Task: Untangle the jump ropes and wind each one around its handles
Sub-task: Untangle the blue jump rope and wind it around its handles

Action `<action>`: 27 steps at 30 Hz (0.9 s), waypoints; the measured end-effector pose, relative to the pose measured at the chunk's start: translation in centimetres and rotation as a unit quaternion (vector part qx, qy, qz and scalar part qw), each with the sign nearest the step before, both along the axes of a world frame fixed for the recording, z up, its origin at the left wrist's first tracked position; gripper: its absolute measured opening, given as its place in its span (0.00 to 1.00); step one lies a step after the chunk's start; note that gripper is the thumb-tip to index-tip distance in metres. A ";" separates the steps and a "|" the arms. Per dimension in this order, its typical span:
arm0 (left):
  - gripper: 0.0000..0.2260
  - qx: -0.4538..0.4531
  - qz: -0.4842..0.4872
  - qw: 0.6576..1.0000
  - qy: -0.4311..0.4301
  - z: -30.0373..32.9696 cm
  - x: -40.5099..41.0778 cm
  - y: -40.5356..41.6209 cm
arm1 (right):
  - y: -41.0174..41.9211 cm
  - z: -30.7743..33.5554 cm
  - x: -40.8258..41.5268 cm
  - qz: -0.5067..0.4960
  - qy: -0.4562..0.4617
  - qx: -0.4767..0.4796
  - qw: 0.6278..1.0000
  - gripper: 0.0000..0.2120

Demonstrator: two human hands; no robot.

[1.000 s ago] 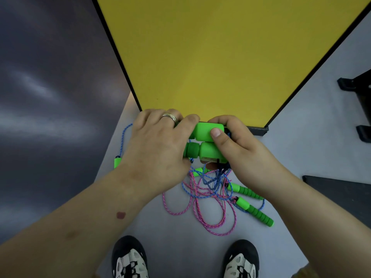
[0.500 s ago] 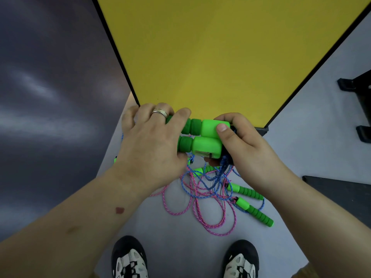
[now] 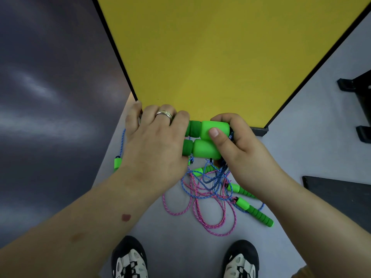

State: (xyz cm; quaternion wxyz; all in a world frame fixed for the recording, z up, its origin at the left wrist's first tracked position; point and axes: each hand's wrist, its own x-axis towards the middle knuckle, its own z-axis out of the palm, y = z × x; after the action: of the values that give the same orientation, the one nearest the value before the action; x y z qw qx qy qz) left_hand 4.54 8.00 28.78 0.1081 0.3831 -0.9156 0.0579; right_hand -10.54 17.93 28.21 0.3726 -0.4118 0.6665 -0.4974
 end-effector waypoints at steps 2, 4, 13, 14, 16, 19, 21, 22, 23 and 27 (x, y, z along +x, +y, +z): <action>0.25 -0.001 -0.012 1.000 0.002 0.1 -0.1 0.1 | 0.1 0.0 -0.2 0.011 0.017 0.004 1.000 0.06; 0.27 0.005 -0.027 1.000 -0.005 0.3 -0.1 0.2 | 0.1 0.0 -0.3 0.021 0.020 0.007 1.000 0.07; 0.22 -0.004 -0.021 1.000 0.003 0.0 -0.1 0.6 | -0.1 -0.2 1.2 -0.028 0.010 -0.002 1.000 0.08; 0.21 -0.003 -0.019 1.000 0.010 0.0 -0.1 0.6 | -0.1 -0.3 1.1 -0.031 0.019 -0.006 0.999 0.07; 0.19 -0.005 -0.017 1.000 0.018 0.2 -0.2 0.6 | -0.1 -0.5 0.9 -0.031 0.038 -0.015 0.999 0.06; 0.18 -0.010 -0.031 0.999 0.022 0.5 -0.2 0.4 | 0.0 -0.5 0.9 -0.021 0.064 -0.024 0.997 0.07; 0.16 -0.001 -0.042 0.999 0.027 0.6 -0.1 0.2 | 0.0 -0.3 0.9 -0.010 0.058 -0.026 0.998 0.07; 0.16 0.008 -0.043 0.999 0.026 0.7 -0.1 0.1 | 0.0 -0.3 0.9 -0.004 0.055 -0.026 0.998 0.07; 0.15 0.015 -0.041 0.999 0.023 0.8 0.0 0.0 | 0.0 -0.3 0.9 0.000 0.055 -0.026 0.998 0.07; 0.15 0.002 -0.034 0.999 0.008 1.1 0.2 -0.1 | 0.1 -0.1 1.1 -0.011 0.074 -0.034 0.997 0.07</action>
State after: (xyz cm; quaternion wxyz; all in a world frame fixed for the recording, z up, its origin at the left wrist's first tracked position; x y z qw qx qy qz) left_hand 4.71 7.94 29.87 0.1163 0.3523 -0.9273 0.0499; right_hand -9.39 18.04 28.08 0.3028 -0.4526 0.6794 -0.4918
